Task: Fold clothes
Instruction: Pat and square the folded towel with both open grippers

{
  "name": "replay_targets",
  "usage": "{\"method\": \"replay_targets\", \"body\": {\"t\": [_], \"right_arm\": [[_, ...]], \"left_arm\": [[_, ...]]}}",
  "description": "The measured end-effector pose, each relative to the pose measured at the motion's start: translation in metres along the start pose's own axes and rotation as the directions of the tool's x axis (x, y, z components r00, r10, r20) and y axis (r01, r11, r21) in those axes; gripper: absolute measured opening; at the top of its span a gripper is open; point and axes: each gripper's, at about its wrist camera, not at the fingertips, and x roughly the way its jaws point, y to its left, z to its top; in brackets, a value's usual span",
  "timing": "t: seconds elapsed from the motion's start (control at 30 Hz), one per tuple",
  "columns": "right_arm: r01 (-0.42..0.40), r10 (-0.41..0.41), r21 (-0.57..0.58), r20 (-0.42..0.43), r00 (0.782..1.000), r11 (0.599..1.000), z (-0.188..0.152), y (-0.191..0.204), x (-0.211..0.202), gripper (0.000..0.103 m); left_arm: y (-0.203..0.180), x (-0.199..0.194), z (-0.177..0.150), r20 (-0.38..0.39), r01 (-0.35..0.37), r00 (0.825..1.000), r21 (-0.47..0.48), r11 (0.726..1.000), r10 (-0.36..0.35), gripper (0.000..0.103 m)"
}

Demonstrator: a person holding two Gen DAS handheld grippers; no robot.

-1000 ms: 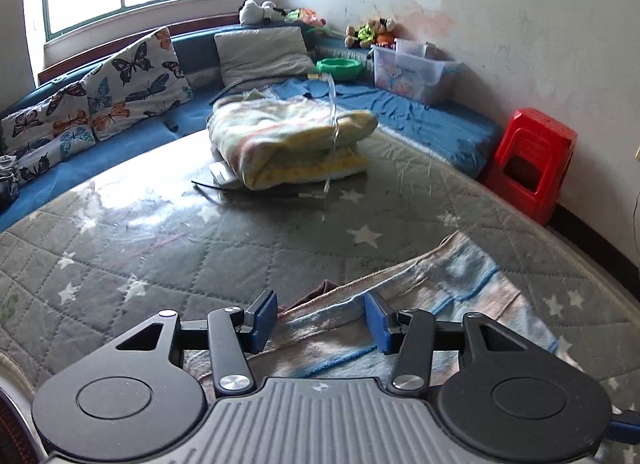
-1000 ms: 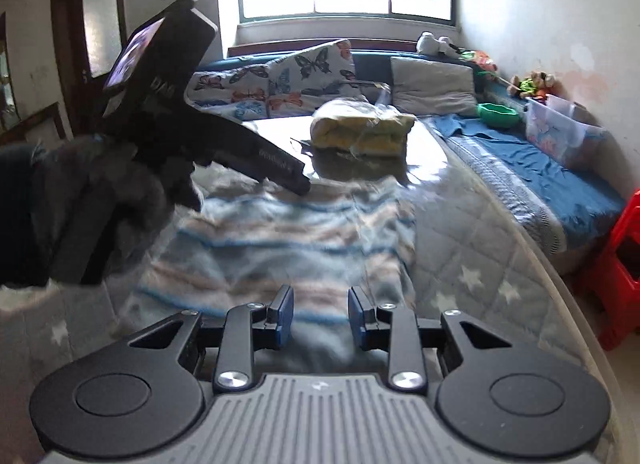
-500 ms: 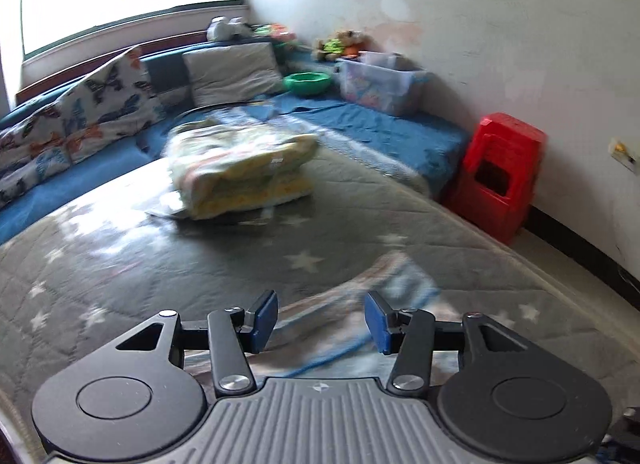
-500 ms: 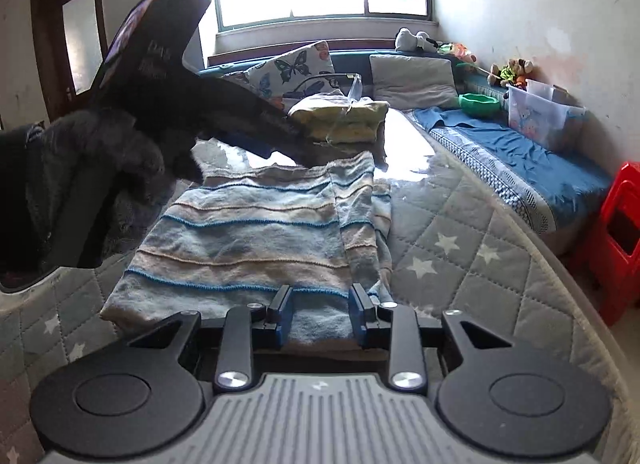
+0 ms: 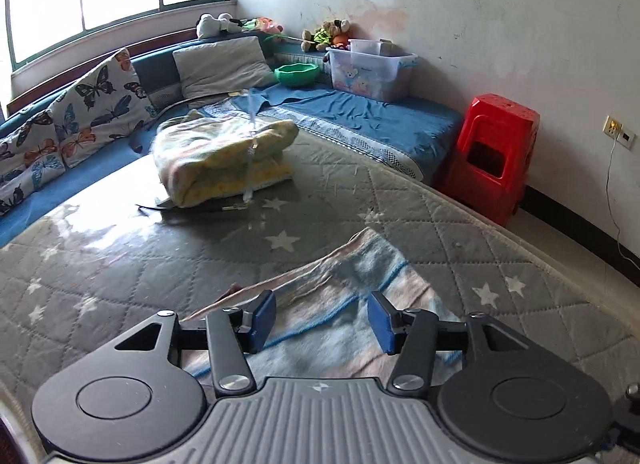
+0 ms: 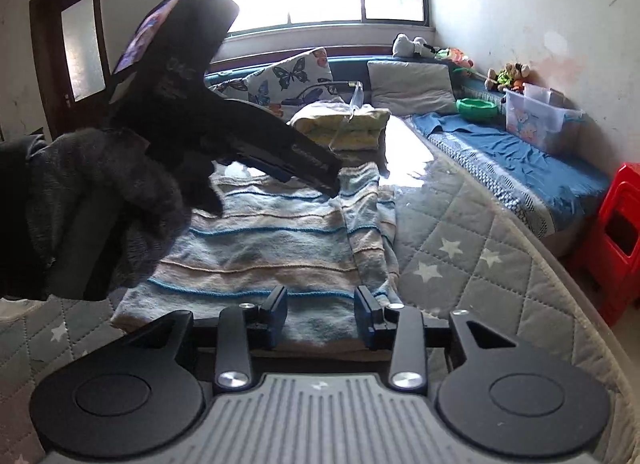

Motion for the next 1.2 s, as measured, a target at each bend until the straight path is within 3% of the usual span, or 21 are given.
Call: {"method": "replay_targets", "body": {"t": [0.37, 0.87, 1.0, 1.2], "right_arm": [[0.032, -0.034, 0.047, 0.023, 0.999, 0.998, -0.006, 0.017, -0.014, 0.046], [0.036, -0.036, 0.020, 0.008, 0.999, 0.999, -0.020, 0.057, -0.024, 0.061], [0.029, -0.029, 0.006, 0.001, 1.000, 1.000, -0.020, 0.069, -0.025, 0.070], [0.025, -0.025, -0.001, -0.017, 1.000, 1.000, -0.025, 0.085, -0.026, 0.075]], "left_arm": [[0.014, -0.067, -0.041, 0.019, -0.036, 0.999, -0.039, 0.999, 0.037, 0.081], [0.029, -0.135, -0.117, -0.001, -0.074, 0.997, -0.139, 0.988, 0.074, 0.095], [0.034, -0.151, -0.131, -0.005, -0.086, 0.996, -0.162, 0.983, 0.086, 0.099], [0.041, -0.178, -0.147, 0.016, -0.128, 0.991, -0.165, 0.978, 0.132, 0.103]]}}
